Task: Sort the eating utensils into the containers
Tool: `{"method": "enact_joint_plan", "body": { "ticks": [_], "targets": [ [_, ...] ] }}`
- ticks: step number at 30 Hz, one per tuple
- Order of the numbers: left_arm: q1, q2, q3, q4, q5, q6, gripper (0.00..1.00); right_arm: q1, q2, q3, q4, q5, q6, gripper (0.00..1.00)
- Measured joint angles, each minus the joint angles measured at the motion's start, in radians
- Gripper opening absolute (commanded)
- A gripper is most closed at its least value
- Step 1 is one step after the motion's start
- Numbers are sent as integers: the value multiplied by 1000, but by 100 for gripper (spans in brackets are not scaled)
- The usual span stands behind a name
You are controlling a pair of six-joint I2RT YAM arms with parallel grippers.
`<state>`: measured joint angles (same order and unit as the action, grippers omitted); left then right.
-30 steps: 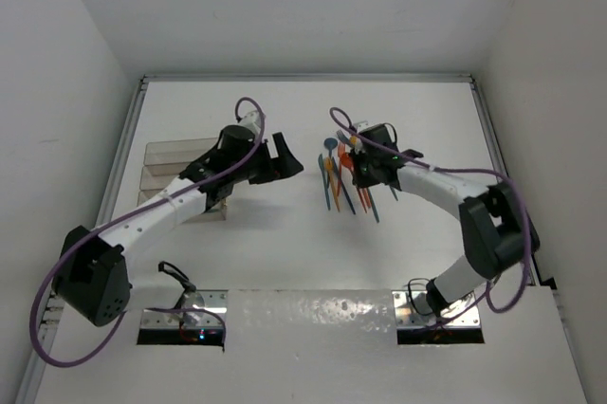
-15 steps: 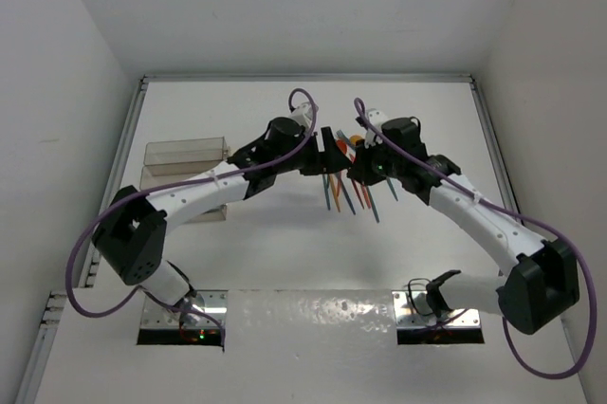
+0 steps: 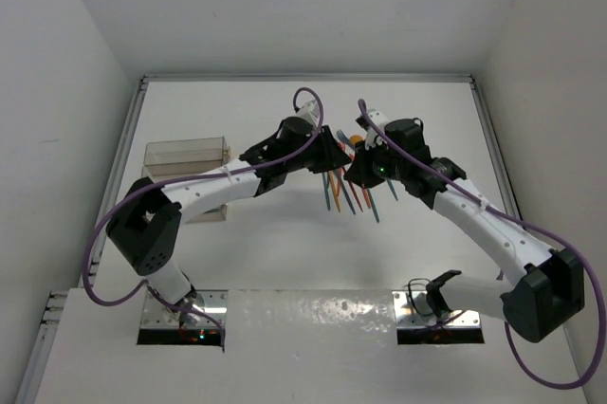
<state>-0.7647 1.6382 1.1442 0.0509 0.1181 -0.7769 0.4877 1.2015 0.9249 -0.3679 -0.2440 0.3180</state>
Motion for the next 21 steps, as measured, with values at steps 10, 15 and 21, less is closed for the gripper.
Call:
{"method": "enact_joint_plan", "body": {
  "ticks": [10,15,21],
  "targets": [
    [-2,-35,-37,32,-34,-76,0,2,-3,-1,0,2,23,39],
    [32,-167,-135,-44,-138,-153,0,1,-7,-1,-4,32,40,58],
    [276,-465,-293,-245,-312,-293,0,1,-46,-1,-24,80,56,62]
  ]
}}
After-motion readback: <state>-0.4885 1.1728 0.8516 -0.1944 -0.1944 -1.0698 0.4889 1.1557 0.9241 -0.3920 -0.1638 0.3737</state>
